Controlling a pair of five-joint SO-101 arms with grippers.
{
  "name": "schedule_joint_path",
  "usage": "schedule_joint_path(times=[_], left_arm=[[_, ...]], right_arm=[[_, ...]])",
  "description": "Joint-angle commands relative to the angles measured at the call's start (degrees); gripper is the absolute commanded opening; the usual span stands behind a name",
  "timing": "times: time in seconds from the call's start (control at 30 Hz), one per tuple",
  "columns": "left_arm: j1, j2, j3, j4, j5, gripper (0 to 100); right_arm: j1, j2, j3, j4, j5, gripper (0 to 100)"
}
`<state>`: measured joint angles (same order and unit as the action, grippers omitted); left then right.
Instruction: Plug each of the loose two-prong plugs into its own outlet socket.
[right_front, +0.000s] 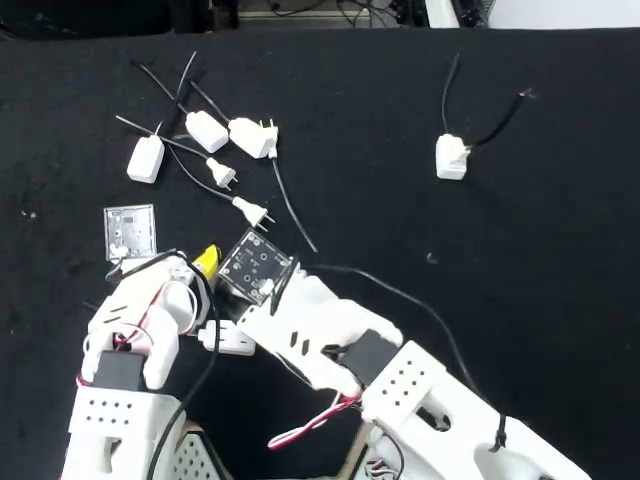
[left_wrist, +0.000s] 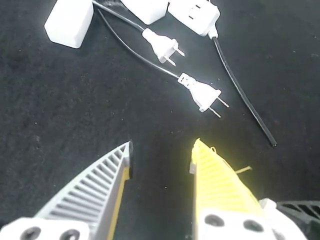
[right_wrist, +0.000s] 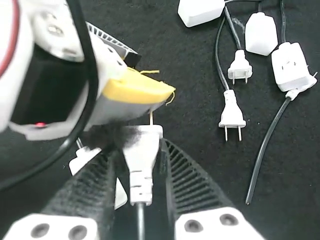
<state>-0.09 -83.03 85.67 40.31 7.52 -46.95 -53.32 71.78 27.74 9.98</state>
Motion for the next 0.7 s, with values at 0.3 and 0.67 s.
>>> schedule_joint_path(times=[0.3, 0.67], left_arm=[[0.7, 0.3, -0.1, -0.6, 0.0, 20], [0.7, 0.1, 1.2, -1.0, -2.6, 20]], right_arm=[[-0.4, -3.0, -2.1, -0.1, -2.9, 1.0], [-0.4, -3.0, -2.1, -0.1, -2.9, 1.0]])
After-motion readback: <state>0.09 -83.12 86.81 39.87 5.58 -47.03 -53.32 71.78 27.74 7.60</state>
